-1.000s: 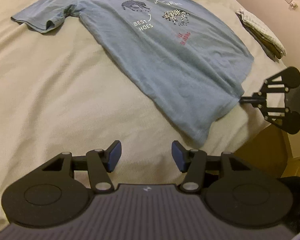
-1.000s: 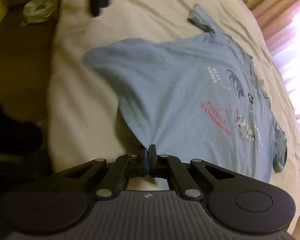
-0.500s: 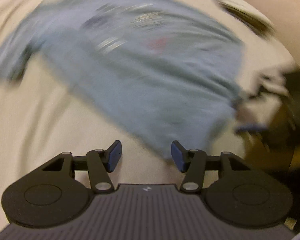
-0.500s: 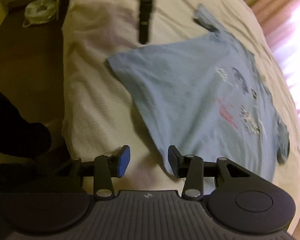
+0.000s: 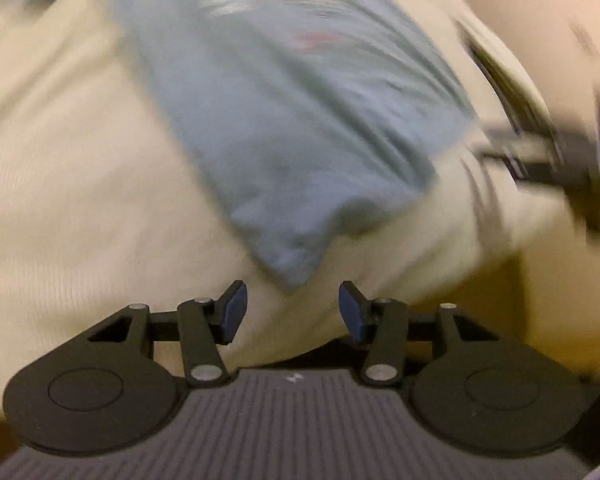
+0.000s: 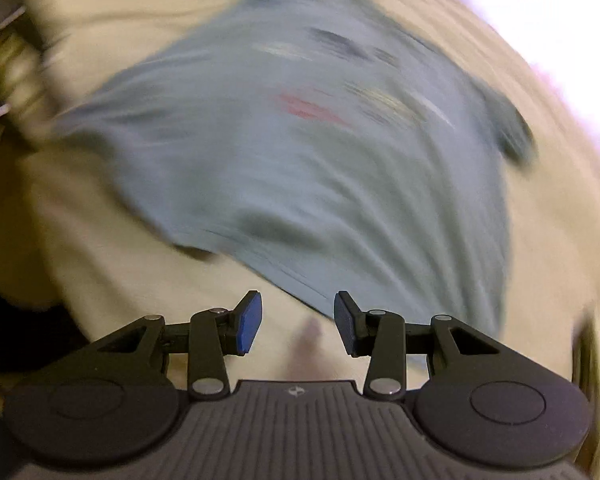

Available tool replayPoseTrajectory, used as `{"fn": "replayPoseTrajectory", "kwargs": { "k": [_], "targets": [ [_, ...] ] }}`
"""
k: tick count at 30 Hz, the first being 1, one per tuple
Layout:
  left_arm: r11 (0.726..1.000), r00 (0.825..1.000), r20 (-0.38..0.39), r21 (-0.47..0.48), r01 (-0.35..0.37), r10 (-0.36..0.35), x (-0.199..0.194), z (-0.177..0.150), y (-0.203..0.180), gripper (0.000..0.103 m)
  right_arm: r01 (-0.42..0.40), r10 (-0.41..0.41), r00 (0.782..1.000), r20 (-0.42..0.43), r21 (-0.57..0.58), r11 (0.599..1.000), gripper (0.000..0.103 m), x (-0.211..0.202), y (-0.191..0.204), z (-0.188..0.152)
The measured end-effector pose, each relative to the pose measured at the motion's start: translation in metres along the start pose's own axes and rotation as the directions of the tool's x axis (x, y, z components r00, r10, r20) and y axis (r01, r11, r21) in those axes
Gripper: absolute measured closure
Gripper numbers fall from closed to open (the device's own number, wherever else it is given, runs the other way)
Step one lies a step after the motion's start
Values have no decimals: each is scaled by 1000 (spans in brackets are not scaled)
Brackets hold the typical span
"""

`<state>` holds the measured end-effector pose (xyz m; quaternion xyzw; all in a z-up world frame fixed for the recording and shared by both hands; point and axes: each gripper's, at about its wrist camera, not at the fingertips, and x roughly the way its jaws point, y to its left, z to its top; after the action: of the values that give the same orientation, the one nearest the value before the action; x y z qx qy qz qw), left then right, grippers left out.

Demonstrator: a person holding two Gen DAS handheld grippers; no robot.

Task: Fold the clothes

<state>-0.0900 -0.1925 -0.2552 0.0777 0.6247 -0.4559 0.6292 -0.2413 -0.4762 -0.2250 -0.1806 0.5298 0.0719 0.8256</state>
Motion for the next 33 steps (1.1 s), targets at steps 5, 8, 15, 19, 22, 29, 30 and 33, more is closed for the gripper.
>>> {"fn": "replayPoseTrajectory", "kwargs": {
  "k": [5,8,15,19,22,29,30,33],
  "targets": [
    [977,999,43,-213,8,1,9,4,11,58,2,20,998,-60,349,937,57,12,-84,-29],
    [976,997,67,-216,-19,35,13,9,4,58,-39,66,997,-40,486,873,52,20,-129,-43],
    [955,988,149,-297,0,46,31,4,4,59,-94,129,991,-47,460,883,47,58,-194,-51],
    [932,987,162,-356,67,-9,38,3,10,96,-258,301,953,15,559,788,49,78,-224,-67],
    [943,990,137,-332,27,20,34,5,1,101,-355,413,908,65,643,679,101,89,-240,-73],
    [960,995,72,-275,-44,66,17,-3,-5,101,-225,322,945,-54,607,762,103,65,-250,-65],
    [962,995,63,-269,-53,73,19,-1,-4,101,-198,293,953,-82,564,802,103,65,-245,-60],
    [961,994,39,-265,-84,98,24,5,-4,99,-147,247,958,-149,483,863,103,78,-228,-47]
  ]
}}
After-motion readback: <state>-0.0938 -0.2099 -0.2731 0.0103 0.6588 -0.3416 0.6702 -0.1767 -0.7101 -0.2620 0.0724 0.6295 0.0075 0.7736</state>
